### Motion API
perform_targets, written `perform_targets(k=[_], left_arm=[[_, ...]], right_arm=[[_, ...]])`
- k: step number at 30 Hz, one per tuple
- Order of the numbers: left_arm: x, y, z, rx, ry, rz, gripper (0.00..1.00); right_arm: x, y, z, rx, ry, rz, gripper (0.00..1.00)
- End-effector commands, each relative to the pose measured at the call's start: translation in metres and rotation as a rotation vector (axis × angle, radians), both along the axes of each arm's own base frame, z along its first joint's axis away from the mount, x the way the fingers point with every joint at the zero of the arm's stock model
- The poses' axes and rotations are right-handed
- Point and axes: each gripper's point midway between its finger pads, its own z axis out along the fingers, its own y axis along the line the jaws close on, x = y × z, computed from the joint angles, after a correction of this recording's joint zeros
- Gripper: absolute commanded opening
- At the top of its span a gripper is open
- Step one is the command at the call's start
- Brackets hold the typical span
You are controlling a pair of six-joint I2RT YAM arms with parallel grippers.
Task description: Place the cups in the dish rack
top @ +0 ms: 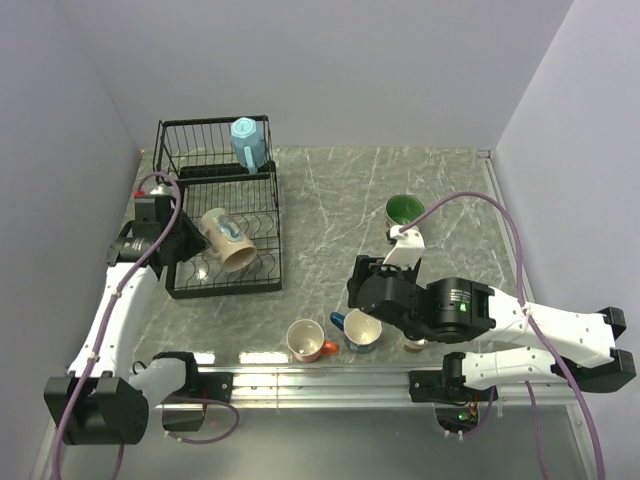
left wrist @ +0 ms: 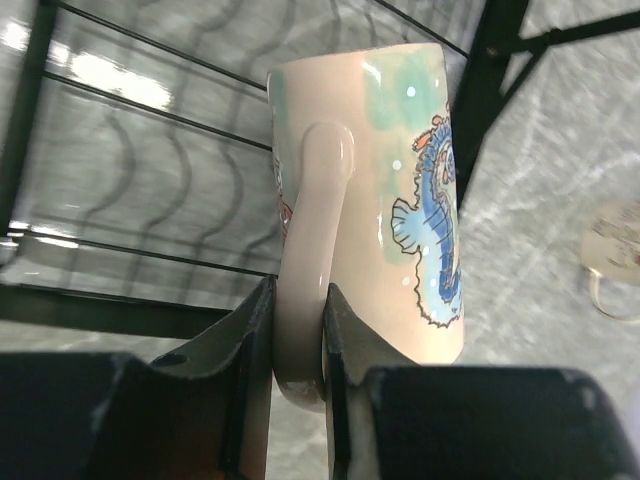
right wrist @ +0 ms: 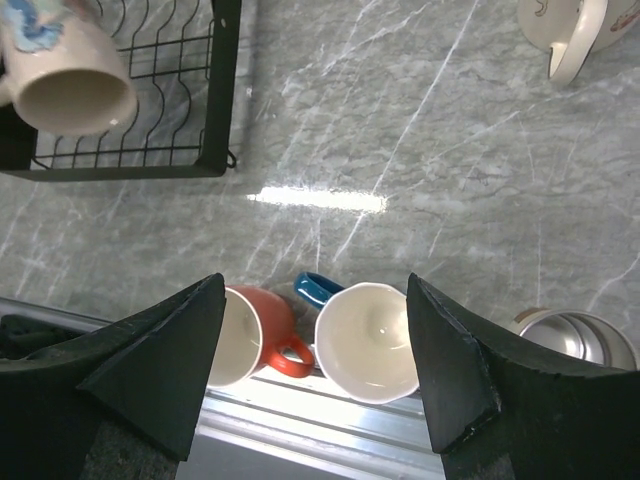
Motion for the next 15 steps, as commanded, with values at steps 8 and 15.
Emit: perform_targets(k=[8,15], left_arm=[[0.017,0.052,0.069,0.21,-0.339,0.204,0.0],[0.021,0.069,0.085,0.26,-0.591,0.313,0.0]], right_arm=[[0.004,0.018,0.024,-0.054,-0.015,0.069,0.79],[-0.002,0.025,0.013,-0.111,0.019,0.136,0.78]])
